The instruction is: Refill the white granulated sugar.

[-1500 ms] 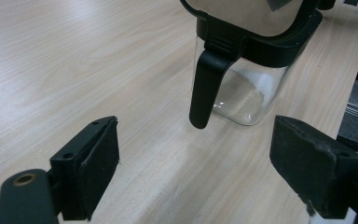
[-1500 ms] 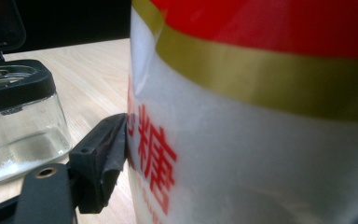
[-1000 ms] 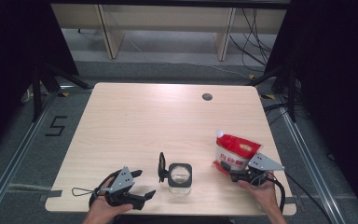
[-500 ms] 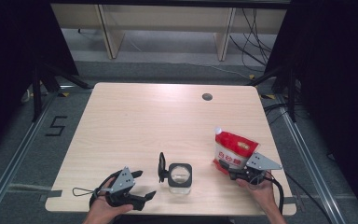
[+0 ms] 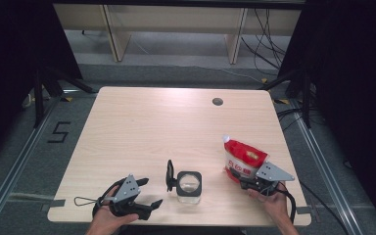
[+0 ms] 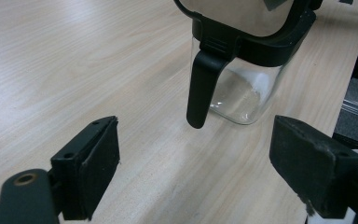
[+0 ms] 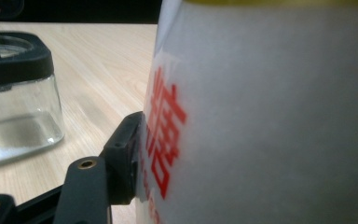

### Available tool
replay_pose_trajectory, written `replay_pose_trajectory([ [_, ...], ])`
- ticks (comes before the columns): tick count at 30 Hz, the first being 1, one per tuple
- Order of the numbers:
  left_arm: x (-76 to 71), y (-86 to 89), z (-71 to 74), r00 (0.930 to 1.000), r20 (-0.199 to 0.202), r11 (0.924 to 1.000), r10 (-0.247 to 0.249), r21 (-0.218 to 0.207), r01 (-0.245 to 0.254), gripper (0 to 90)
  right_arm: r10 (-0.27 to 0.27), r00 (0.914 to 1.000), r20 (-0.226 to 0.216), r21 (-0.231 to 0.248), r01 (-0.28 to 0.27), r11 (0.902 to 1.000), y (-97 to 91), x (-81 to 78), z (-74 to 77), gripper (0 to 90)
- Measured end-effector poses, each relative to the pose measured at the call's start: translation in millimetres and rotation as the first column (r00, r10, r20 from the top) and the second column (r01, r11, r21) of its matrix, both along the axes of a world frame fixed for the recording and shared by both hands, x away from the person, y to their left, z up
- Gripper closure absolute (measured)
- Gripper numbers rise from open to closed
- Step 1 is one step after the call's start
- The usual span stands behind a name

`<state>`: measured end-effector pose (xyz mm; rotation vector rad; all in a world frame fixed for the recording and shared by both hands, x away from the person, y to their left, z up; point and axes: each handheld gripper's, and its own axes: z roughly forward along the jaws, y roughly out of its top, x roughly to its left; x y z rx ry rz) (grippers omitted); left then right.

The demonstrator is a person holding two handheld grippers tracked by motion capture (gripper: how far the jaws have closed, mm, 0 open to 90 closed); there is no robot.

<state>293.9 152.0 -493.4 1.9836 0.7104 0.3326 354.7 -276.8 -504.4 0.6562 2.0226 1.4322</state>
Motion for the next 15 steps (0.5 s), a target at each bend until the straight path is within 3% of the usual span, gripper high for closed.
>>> replay_pose_trajectory([
  [1,1.4,0.9,0.2,0.9996,0.024,0.9998,-0.015,0.01,0.015,15.8,-0.006,0.9996,0.026,-0.039,0.007,0.9992,0.0,-1.6,2.2,40.7],
  [3,-0.4,-0.2,-0.6,1.0,0.001,1.0,0.002,-0.006,-0.002,15.8,-0.006,0.9997,0.022,-0.054,0.008,0.9985,2.1,-4.0,2.7,40.8],
  [4,-0.3,-0.3,-0.8,1.0,0.006,1.0,0.002,-0.008,-0.002,15.8,-0.015,0.9986,0.052,-0.099,0.02,0.9949,3.5,-5.9,4.1,40.9],
  [6,-0.1,-0.2,-0.5,1.0,0.006,1.0,0.002,-0.007,-0.002,15.8,-0.002,0.9947,0.103,-0.189,0.021,0.9817,5.6,-11.1,7.2,41.2],
  [7,-0.1,-0.1,-0.4,1.0,0.004,1.0,0.001,-0.006,-0.001,15.8,-0.002,0.9947,0.103,-0.189,0.021,0.9817,5.6,-11.1,7.2,41.2],
  [8,-0.2,-0.2,-0.6,1.0,0.006,1.0,0.002,-0.007,-0.002,15.8,0.004,0.993,0.118,-0.239,0.024,0.9707,7.3,-15.4,9.2,41.3],
  [9,0.1,0.3,-0.4,1.0,0.01,1.0,-0.001,-0.001,0.001,15.8,0.014,0.9897,0.142,-0.258,0.024,0.9658,7.8,-16.2,10.2,41.4],
  [13,0.6,1.2,0.0,0.9997,0.023,1.0,0.0,0.003,0.0,15.8,0.009,0.9892,0.146,-0.285,0.034,0.9578,10.6,-21.6,13.1,41.5],
  [14,0.5,1.5,0.1,0.9997,0.023,1.0,0.0,0.002,0.0,15.8,0.007,0.9828,0.185,-0.303,0.051,0.9517,12.2,-24.6,16.7,41.6],
  [15,0.9,1.7,0.0,0.9996,0.027,1.0,-0.003,0.0,0.003,15.8,0.007,0.9828,0.185,-0.303,0.051,0.9517,12.2,-24.6,16.7,41.6],
])
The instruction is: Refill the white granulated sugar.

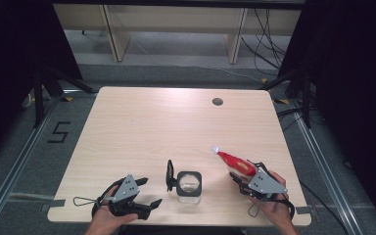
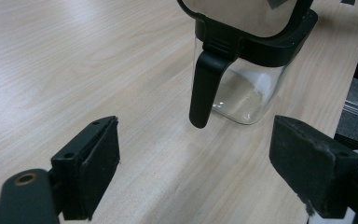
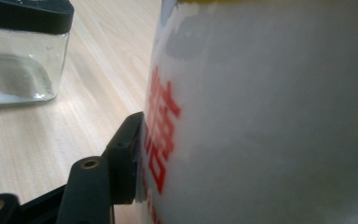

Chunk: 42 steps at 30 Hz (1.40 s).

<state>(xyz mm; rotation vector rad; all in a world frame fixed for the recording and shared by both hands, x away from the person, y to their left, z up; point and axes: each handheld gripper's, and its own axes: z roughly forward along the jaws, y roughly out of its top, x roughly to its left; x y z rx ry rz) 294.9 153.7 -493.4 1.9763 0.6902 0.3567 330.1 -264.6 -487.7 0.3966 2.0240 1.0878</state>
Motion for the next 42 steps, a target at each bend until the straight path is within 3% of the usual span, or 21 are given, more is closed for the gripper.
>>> replay_pose_trajectory([
  [2,-1.3,-0.3,0.1,0.9996,-0.02,0.9997,0.019,-0.011,-0.019,15.8,-0.004,0.9999,0.015,-0.014,0.004,0.9999,-0.3,-3.5,5.1,41.6],
  [4,-0.5,1.1,0.7,0.9999,-0.002,0.9999,0.01,0.005,-0.01,15.8,-0.006,0.9977,0.068,-0.074,0.011,0.9972,0.2,-10.0,13.0,41.7],
  [10,0.9,2.3,0.7,0.9999,0.01,0.9999,0.005,0.01,-0.005,15.8,0.007,0.9928,0.12,-0.147,0.011,0.989,3.3,-22.4,23.5,41.7],
  [12,0.5,1.9,0.2,0.9999,-0.001,0.9999,0.015,0.003,-0.015,15.8,0.003,0.9897,0.143,-0.174,0.022,0.9845,5.6,-26.8,26.8,41.8],
  [14,0.7,1.9,-0.2,0.9999,0.0,0.9999,0.011,0.004,-0.011,15.8,0.019,0.9824,0.186,-0.251,0.029,0.9676,8.8,-34.4,32.5,41.8],
  [19,0.4,0.8,-0.8,0.9999,-0.003,0.9999,0.016,-0.002,-0.016,15.8,0.029,0.9784,0.205,-0.278,0.03,0.9602,11.4,-40.9,35.5,41.9],
  [21,0.5,1.5,-0.5,0.9999,-0.001,0.9999,0.014,0.006,-0.014,15.8,0.031,0.9756,0.217,-0.308,0.038,0.9507,13.3,-43.9,36.0,41.9],
  [22,0.7,1.6,-0.5,0.9999,-0.002,0.9999,0.015,0.006,-0.015,15.8,0.045,0.9724,0.229,-0.347,0.038,0.9371,14.7,-45.0,37.6,41.9],
  [25,0.6,1.8,-0.8,0.9996,-0.019,0.9998,0.02,-0.003,-0.02,15.8,0.039,0.9725,0.23,-0.364,0.049,0.9301,16.6,-48.3,37.3,42.0],
  [27,2.4,2.8,-0.5,1.0,0.005,1.0,0.007,0.005,-0.007,15.8,0.08,0.9615,0.263,-0.431,0.043,0.9011,19.8,-48.1,40.4,42.0],
  [29,1.9,2.6,-0.7,0.9998,-0.003,0.9998,0.017,-0.003,-0.017,15.8,0.065,0.9649,0.254,-0.417,0.049,0.9075,21.1,-49.7,38.5,42.0],
  [31,1.8,2.7,-0.8,0.9999,-0.003,0.9999,0.017,-0.001,-0.017,15.8,0.079,0.9615,0.263,-0.436,0.045,0.8986,23.7,-50.9,39.1,42.0],
  [34,2.0,2.7,-0.8,0.9999,-0.003,0.9999,0.015,-0.001,-0.015,15.8,0.122,0.9482,0.293,-0.509,0.046,0.8598,29.3,-53.1,41.3,42.0],
  [35,1.9,2.7,-0.7,0.9999,-0.003,0.9999,0.016,-0.001,-0.016,15.8,0.094,0.9576,0.272,-0.492,0.055,0.8689,30.3,-55.8,38.9,42.1],
  [36,1.7,3.0,-0.4,0.9999,-0.004,0.9999,0.016,0.001,-0.016,15.8,0.1,0.9579,0.269,-0.499,0.049,0.8655,31.7,-56.5,38.2,42.1],
  [37,1.5,3.1,-0.3,0.9998,-0.003,0.9998,0.018,0.001,-0.018,15.8,0.159,0.937,0.311,-0.555,0.043,0.8306,33.9,-55.0,42.2,42.1],
  [38,1.7,3.2,-0.3,0.9998,-0.004,0.9998,0.019,0.002,-0.019,15.8,0.155,0.944,0.291,-0.558,0.036,0.8294,34.8,-55.8,40.7,42.1],
  [39,2.0,3.7,-0.2,0.9998,-0.002,0.9998,0.018,0.009,-0.018,15.8,0.115,0.9562,0.269,-0.524,0.045,0.8506,35.8,-58.5,35.4,42.1],
  [40,2.0,3.7,-0.2,0.9998,-0.002,0.9998,0.018,0.009,-0.018,15.8,0.129,0.9524,0.276,-0.53,0.039,0.847,37.1,-59.3,35.4,42.1],
  [41,1.7,3.4,-0.4,0.9998,-0.003,0.9998,0.018,0.003,-0.018,15.8,0.163,0.9426,0.291,-0.577,0.037,0.8157,38.5,-58.6,37.6,42.2],
  [42,1.4,3.5,-0.1,0.9998,-0.003,0.9998,0.02,0.006,-0.02,15.8,0.156,0.9439,0.291,-0.582,0.045,0.8123,39.1,-59.0,36.4,42.2],
])
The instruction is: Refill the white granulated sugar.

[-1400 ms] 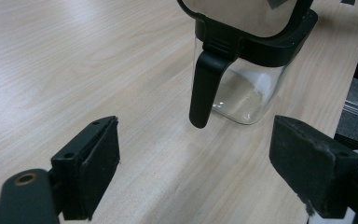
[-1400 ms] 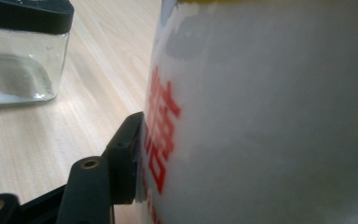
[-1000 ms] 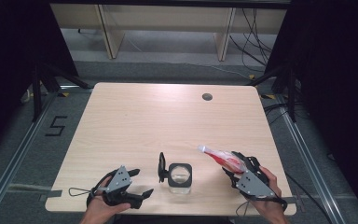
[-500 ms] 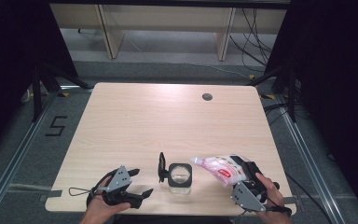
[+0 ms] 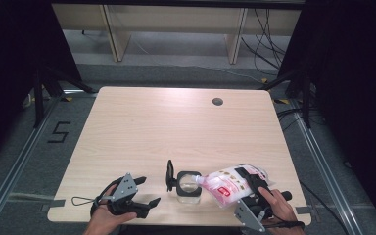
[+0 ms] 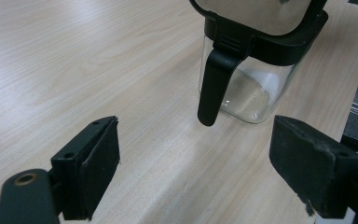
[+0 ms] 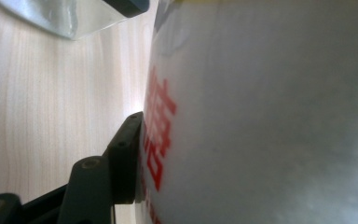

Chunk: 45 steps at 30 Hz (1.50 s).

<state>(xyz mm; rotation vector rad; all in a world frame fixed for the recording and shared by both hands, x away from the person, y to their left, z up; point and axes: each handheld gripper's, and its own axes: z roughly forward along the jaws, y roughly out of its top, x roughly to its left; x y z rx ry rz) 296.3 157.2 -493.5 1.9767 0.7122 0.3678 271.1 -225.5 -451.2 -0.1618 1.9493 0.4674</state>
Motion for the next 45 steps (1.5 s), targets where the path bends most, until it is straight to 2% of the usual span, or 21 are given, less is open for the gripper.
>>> replay_pose_trajectory([
  [1,0.2,-0.2,-0.3,1.0,-0.001,1.0,-0.001,-0.004,0.001,15.8,0.021,0.9997,0.011,-0.03,-0.021,0.9993,2.1,0.2,1.2,42.2],
  [2,0.1,-0.3,-0.3,1.0,0.0,1.0,-0.002,-0.003,0.002,15.8,-0.017,0.9999,0.001,-0.011,0.017,0.9998,2.2,-1.4,-3.3,42.2],
  [3,-0.1,-0.4,-0.4,1.0,-0.001,1.0,-0.001,-0.004,0.001,15.8,0.033,0.9979,0.056,-0.11,-0.026,0.9935,4.9,0.8,1.4,42.2],
  [4,-0.6,-0.9,-0.7,1.0,-0.008,0.9999,0.004,-0.011,-0.004,15.8,-0.007,0.9997,0.024,-0.063,0.008,0.998,4.5,-1.2,-5.0,42.2],
  [5,-0.7,-1.2,-0.8,1.0,-0.007,0.9999,0.004,-0.015,-0.004,15.8,0.012,0.9991,0.04,-0.107,-0.008,0.9943,5.7,-0.1,-3.8,42.3],
  [8,0.2,-0.2,-0.3,1.0,0.0,1.0,-0.002,-0.003,0.002,15.8,-0.002,0.9993,0.037,-0.119,0.007,0.9928,7.4,-1.2,-7.7,42.3],
  [10,0.1,-0.1,-0.4,1.0,0.001,1.0,-0.003,-0.001,0.003,15.8,-0.01,0.999,0.044,-0.156,0.017,0.9877,9.4,-2.2,-9.8,42.3],
  [11,0.2,-0.1,-0.5,1.0,0.001,1.0,-0.003,-0.002,0.003,15.8,0.017,0.9962,0.085,-0.219,0.002,0.9757,11.6,-1.4,-6.2,42.4],
  [12,0.2,-0.1,-0.4,1.0,0.0,1.0,-0.002,-0.002,0.002,15.8,0.018,0.996,0.087,-0.239,0.004,0.971,12.8,-1.3,-6.9,42.4],
  [13,0.4,0.2,-0.3,1.0,0.001,1.0,-0.003,0.004,0.003,15.8,-0.003,0.9974,0.072,-0.218,0.019,0.9758,12.9,-2.0,-10.8,42.4],
  [15,-0.8,-0.5,-0.5,1.0,-0.008,1.0,0.006,-0.006,-0.006,15.8,0.026,0.9946,0.1,-0.269,0.002,0.9631,15.5,-1.4,-8.2,42.4],
  [18,-0.5,-0.4,-0.6,1.0,-0.006,1.0,0.004,-0.007,-0.004,15.8,-0.007,0.9964,0.084,-0.249,0.028,0.968,16.1,-2.6,-12.0,42.5],
  [20,-0.2,-0.1,-0.6,1.0,0.0,1.0,-0.004,0.0,0.004,15.8,0.036,0.9928,0.114,-0.299,-0.001,0.9541,18.0,-1.4,-8.1,42.5],
  [24,0.1,-0.2,-0.9,1.0,0.002,1.0,-0.002,-0.002,0.002,15.8,0.02,0.9928,0.118,-0.311,0.017,0.9502,17.6,-1.9,-9.0,42.5],
  [27,-0.1,-0.8,-1.4,1.0,0.002,1.0,0.0,-0.008,0.0,15.8,0.034,0.9884,0.148,-0.344,0.02,0.9386,18.6,-2.2,-6.0,42.6],
  [30,0.0,-0.7,-1.4,1.0,0.0,1.0,-0.002,-0.008,0.002,15.8,0.051,0.9873,0.15,-0.331,0.001,0.9438,18.4,-0.2,-7.3,42.6],
  [31,-0.3,-0.4,-1.1,1.0,0.004,1.0,0.0,-0.005,0.0,15.8,0.023,0.9906,0.135,-0.311,0.02,0.9501,17.6,-1.2,-9.5,42.6],
  [32,-0.3,-0.5,-1.2,1.0,0.005,1.0,0.002,-0.007,-0.002,15.8,0.039,0.9885,0.146,-0.34,0.013,0.9405,18.7,-0.6,-6.6,42.6],
  [40,-0.7,-0.1,-0.7,1.0,-0.005,1.0,0.004,-0.003,-0.004,15.8,0.03,0.9894,0.142,-0.338,0.02,0.9409,17.7,-1.4,-6.1,42.7],
  [42,-1.0,-0.1,-0.4,1.0,-0.006,1.0,0.006,-0.002,-0.006,15.8,0.02,0.9919,0.125,-0.318,0.021,0.9477,16.8,-0.9,-8.3,42.7],
  [45,-0.9,0.2,-0.3,1.0,-0.003,1.0,0.004,0.0,-0.004,15.8,0.031,0.9911,0.129,-0.32,0.012,0.9473,16.5,-0.1,-7.7,42.7],
])
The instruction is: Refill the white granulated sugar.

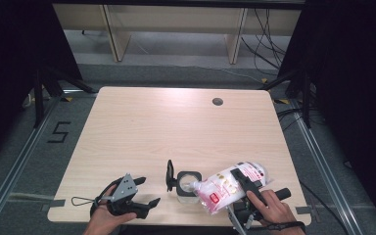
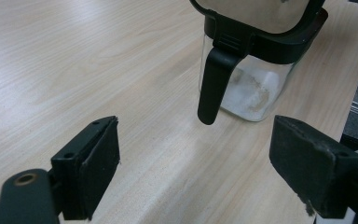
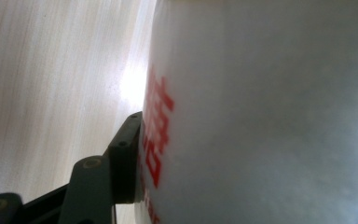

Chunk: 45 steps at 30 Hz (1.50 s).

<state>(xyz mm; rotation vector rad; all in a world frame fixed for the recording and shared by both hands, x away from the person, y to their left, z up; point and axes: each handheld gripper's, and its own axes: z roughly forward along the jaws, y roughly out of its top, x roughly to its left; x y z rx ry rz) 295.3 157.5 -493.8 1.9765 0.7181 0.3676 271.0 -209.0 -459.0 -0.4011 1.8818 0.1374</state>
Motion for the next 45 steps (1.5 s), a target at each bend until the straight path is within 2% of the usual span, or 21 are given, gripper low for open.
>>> replay_pose_trajectory([
  [15,0.8,0.8,0.3,0.9999,0.009,0.9999,-0.008,0.008,0.008,15.8,0.001,0.9999,0.013,-0.013,-0.001,0.9999,0.0,-0.1,0.2,42.8],
  [17,0.8,0.8,0.3,0.9999,0.01,0.9999,-0.01,0.008,0.01,15.8,-0.014,0.9999,-0.002,0.011,0.014,0.9998,-1.0,-0.7,-2.4,42.8],
  [18,0.8,0.7,0.3,0.9999,0.01,0.9999,-0.01,0.008,0.009,15.8,-0.007,0.9999,0.01,-0.018,0.007,0.9998,0.1,-0.4,0.2,42.8],
  [19,0.7,0.7,0.3,0.9999,0.009,0.9999,-0.009,0.008,0.009,15.8,-0.029,0.9996,-0.004,-0.001,0.029,0.9996,-0.6,-1.3,-1.6,42.8],
  [21,0.7,1.0,0.3,0.9999,0.009,0.9999,-0.008,0.007,0.008,15.8,-0.038,0.9993,-0.001,-0.003,0.038,0.9993,-0.6,-2.2,-1.1,42.8],
  [22,-0.7,0.1,-0.2,0.9999,-0.01,0.9999,0.01,-0.007,-0.01,15.8,-0.037,0.9993,-0.004,-0.003,0.037,0.9993,-0.6,-2.0,-1.2,42.8],
  [23,0.2,0.9,0.1,1.0,-0.001,1.0,0.003,-0.003,-0.003,15.8,-0.005,0.9999,0.016,-0.021,0.005,0.9998,0.3,-0.4,0.6,42.8],
  [25,0.6,1.3,0.1,1.0,0.003,1.0,-0.003,-0.001,0.003,15.8,-0.006,0.9996,0.026,-0.04,0.007,0.9992,0.8,-1.4,1.8,42.8],
  [26,0.0,0.8,-0.2,1.0,-0.002,1.0,0.005,-0.009,-0.005,15.8,-0.01,0.9998,0.017,-0.034,0.011,0.9994,0.6,-1.3,0.6,42.8],
  [27,0.2,1.1,0.1,1.0,0.002,1.0,0.003,-0.002,-0.003,15.8,0.002,0.9999,0.015,-0.051,-0.001,0.9987,1.4,-0.5,2.5,42.8],
  [28,0.7,1.3,0.1,1.0,0.007,1.0,-0.003,-0.001,0.003,15.8,0.032,0.9981,0.053,-0.017,-0.032,0.9994,0.6,1.0,-0.1,42.8],
  [29,0.6,1.4,0.2,1.0,0.002,1.0,-0.004,0.0,0.004,15.8,0.008,0.9995,0.029,-0.032,-0.007,0.9995,0.9,-0.1,0.8,42.8],
  [31,0.0,0.9,-0.2,1.0,-0.002,1.0,0.003,-0.006,-0.003,15.8,0.01,0.9995,0.029,-0.028,-0.009,0.9996,0.9,-0.1,0.9,42.9],
  [32,0.0,0.9,-0.2,1.0,-0.002,1.0,0.004,-0.008,-0.004,15.8,-0.008,0.9998,0.02,-0.029,0.009,0.9995,0.9,-1.0,1.0,42.9],
  [33,0.5,1.3,0.1,1.0,0.006,1.0,-0.002,-0.002,0.002,15.8,-0.007,0.9998,0.021,-0.021,0.007,0.9998,0.6,-0.8,0.2,42.9],
  [35,-0.1,0.8,-0.2,1.0,-0.003,1.0,0.005,-0.008,-0.005,15.8,0.014,0.9995,0.027,-0.042,-0.012,0.999,1.3,0.2,1.9,42.9],
  [36,-0.5,0.5,-0.3,1.0,-0.008,0.9999,0.006,-0.01,-0.006,15.8,-0.002,0.9998,0.019,-0.052,0.003,0.9986,1.4,-1.0,2.6,42.9],
  [38,-0.2,0.7,-0.2,0.9999,-0.012,1.0,0.002,-0.009,-0.002,15.8,-0.007,0.9999,0.011,-0.021,0.007,0.9998,0.0,-0.1,0.0,42.9],
  [40,-0.5,0.5,-0.4,1.0,-0.009,0.9999,0.005,-0.01,-0.005,15.8,0.009,0.9998,0.018,-0.022,-0.009,0.9997,-0.2,1.1,0.0,42.9],
  [43,-0.2,0.9,-0.2,1.0,-0.002,1.0,0.004,-0.006,-0.004,15.8,-0.012,0.9999,0.005,-0.021,0.012,0.9997,-0.8,0.1,-0.2,42.9],
  [45,-0.6,0.7,-0.3,1.0,-0.008,0.9999,0.005,-0.009,-0.005,15.8,0.009,0.9998,0.019,-0.021,-0.009,0.9997,-0.4,1.1,-0.1,43.0],
])
